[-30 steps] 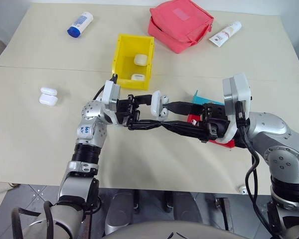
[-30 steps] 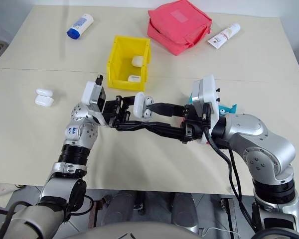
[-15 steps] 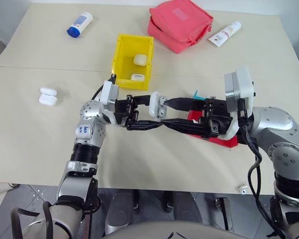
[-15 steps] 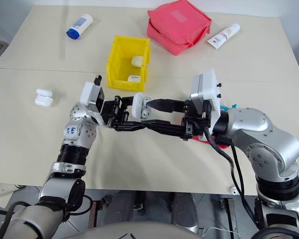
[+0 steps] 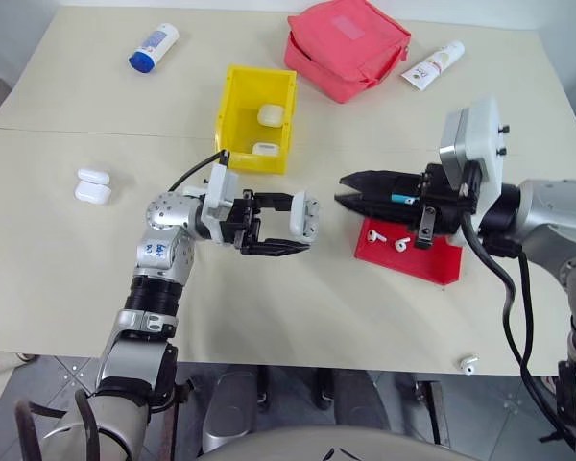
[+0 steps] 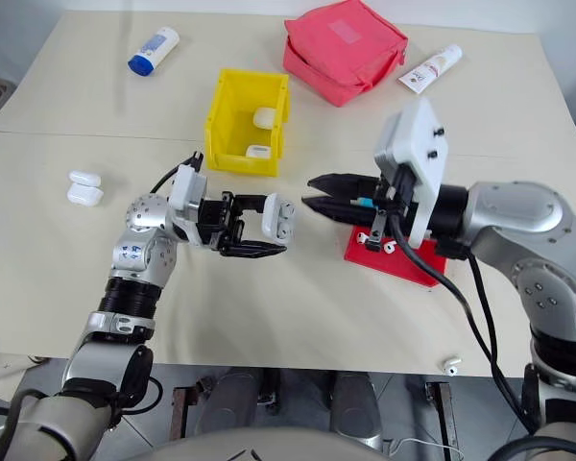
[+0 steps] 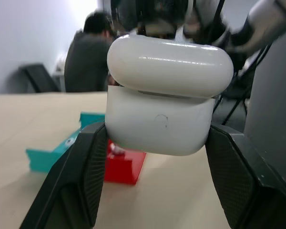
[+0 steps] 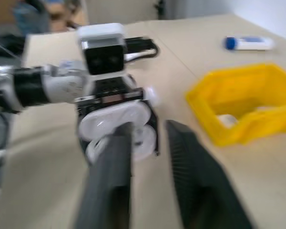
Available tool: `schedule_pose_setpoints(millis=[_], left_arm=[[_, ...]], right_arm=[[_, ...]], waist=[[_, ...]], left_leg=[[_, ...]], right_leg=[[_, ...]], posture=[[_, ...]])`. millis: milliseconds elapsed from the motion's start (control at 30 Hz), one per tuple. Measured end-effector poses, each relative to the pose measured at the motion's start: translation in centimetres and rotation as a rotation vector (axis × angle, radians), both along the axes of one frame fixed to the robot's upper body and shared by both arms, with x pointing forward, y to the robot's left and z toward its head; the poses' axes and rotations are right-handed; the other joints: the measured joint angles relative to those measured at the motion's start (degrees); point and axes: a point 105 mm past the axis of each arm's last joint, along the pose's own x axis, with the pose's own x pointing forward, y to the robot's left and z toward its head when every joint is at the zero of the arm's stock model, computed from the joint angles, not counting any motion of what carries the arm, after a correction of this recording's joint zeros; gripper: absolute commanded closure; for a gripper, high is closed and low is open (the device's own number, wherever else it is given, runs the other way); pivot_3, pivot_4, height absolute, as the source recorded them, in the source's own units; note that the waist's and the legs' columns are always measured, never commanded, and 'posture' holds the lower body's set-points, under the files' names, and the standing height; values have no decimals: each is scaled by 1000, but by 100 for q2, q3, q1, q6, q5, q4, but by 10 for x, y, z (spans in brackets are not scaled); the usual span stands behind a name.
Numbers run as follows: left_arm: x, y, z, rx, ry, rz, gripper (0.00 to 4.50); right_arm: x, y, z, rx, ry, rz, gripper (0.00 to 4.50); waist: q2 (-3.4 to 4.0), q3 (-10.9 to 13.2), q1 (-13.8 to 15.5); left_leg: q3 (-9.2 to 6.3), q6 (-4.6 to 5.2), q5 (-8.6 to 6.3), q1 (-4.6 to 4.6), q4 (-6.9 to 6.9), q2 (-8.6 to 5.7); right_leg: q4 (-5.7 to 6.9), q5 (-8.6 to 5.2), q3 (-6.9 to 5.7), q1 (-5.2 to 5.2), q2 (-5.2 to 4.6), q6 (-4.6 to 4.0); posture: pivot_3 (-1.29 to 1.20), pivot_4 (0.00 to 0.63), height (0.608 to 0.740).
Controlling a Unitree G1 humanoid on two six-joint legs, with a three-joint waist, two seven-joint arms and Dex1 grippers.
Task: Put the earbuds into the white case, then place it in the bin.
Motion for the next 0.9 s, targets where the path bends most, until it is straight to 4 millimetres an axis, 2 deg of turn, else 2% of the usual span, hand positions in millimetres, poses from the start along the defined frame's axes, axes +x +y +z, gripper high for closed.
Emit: schedule_pose_setpoints(millis=[167, 367, 467, 567, 633, 733, 900], left_arm=[[10, -11, 3, 87, -59, 35, 1772], [14, -16, 1, 138, -89, 31, 1772], [14, -17, 0, 142, -86, 32, 1772], [15, -17, 0, 139, -75, 44, 1772], [15, -16, 3, 125, -80, 50, 1772], [17, -12, 1, 120, -59, 75, 1772], [19, -4, 16, 55, -90, 121, 1772]], right_arm=[[1, 21, 16, -100, -60, -5, 4483], [2, 43, -10, -274, -1, 39, 4483], [7, 43, -19, -315, 17, 32, 4483], [9, 36, -18, -345, 2, 12, 4483], [13, 24, -22, -384, 17, -31, 4483], [14, 10, -18, -407, 5, -70, 4483], [16, -12, -27, -425, 59, -131, 4483]], waist=[[0, 0, -18], [0, 0, -13], [0, 0, -5], [0, 0, -6], [0, 0, 0], [0, 0, -12], [0, 0, -12]], left_leg=[[0, 0, 0, -1, 0, 1], [1, 2, -1, -4, 0, -3], [0, 5, 0, -6, 0, -11], [-1, 6, -1, -7, 0, -12], [-5, 6, -1, -8, 0, -12], [-3, 6, -1, -7, -1, -12], [-4, 6, 0, -7, -1, -9]], right_leg=[[1, 0, 0, -4, 0, 0], [1, 0, -2, -4, -4, 0], [1, 0, -4, -5, -11, 0], [2, 0, -6, -5, -12, 0], [1, 0, -8, -4, -13, 0], [2, 0, -8, -5, -13, 0], [0, 0, -7, -4, -14, 0]], posture=[[0, 150, 740], [0, 150, 740], [0, 150, 740], [0, 150, 740], [0, 150, 740], [0, 150, 740], [0, 150, 740]])
